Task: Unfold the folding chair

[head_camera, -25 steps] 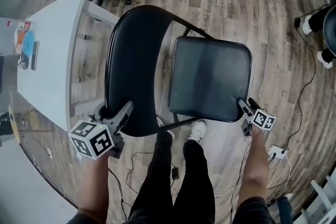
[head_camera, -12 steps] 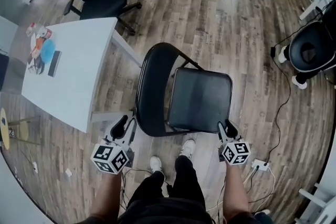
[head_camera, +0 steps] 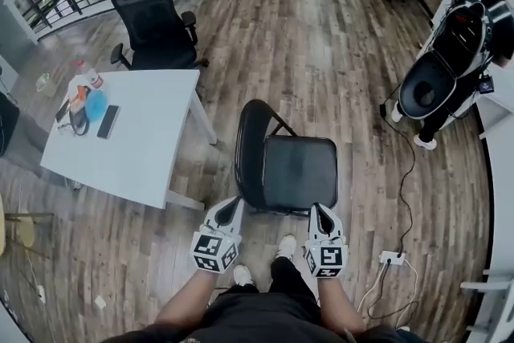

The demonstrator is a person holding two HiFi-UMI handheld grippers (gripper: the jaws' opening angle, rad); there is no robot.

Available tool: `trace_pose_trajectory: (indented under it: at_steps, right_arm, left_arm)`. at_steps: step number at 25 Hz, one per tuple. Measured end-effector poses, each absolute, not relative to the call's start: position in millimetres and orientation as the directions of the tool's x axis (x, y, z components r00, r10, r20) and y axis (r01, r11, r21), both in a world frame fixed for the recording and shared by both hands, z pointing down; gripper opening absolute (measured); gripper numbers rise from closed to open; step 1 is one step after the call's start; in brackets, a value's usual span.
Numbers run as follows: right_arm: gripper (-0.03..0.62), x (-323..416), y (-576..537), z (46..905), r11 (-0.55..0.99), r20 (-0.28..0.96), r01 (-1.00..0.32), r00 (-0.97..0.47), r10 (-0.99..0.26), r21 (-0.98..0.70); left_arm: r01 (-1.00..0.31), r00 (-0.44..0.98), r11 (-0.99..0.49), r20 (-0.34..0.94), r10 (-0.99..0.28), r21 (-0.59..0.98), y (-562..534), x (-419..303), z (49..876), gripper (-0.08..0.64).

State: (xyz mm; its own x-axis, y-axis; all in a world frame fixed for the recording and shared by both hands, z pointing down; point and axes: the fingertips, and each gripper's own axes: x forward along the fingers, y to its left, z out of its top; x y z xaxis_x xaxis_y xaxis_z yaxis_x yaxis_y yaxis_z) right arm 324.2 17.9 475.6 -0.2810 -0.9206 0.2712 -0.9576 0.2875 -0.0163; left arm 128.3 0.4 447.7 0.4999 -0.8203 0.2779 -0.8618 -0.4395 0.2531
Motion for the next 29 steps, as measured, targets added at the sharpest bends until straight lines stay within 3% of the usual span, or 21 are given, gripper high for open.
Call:
trace_pose_trajectory:
  at_steps: [6, 17, 29]
  right_arm:
    - [0.015, 275, 81, 440, 0.26, 0.251, -0.966, -0.251, -0.935, 0.004]
    - [0.015, 239, 138, 374, 0.279, 0.126, -0.952, -0.263, -0.956, 0.125]
    - [0.015, 222, 160, 355, 0.335, 0.086, -0.94, -0.329, -0.941, 0.068]
  left_arm:
    - [-0.835, 0.544, -0.486, 0.257, -0.799, 0.258, 68, 121, 419, 0.005]
    - [-0.859, 0.504, -0.474, 0.164, -0.848, 0.193, 131, 93, 381, 0.006]
    - [-0.861, 0.505, -0.48, 0.176, -0.845, 0.17, 155, 89, 362, 0.006]
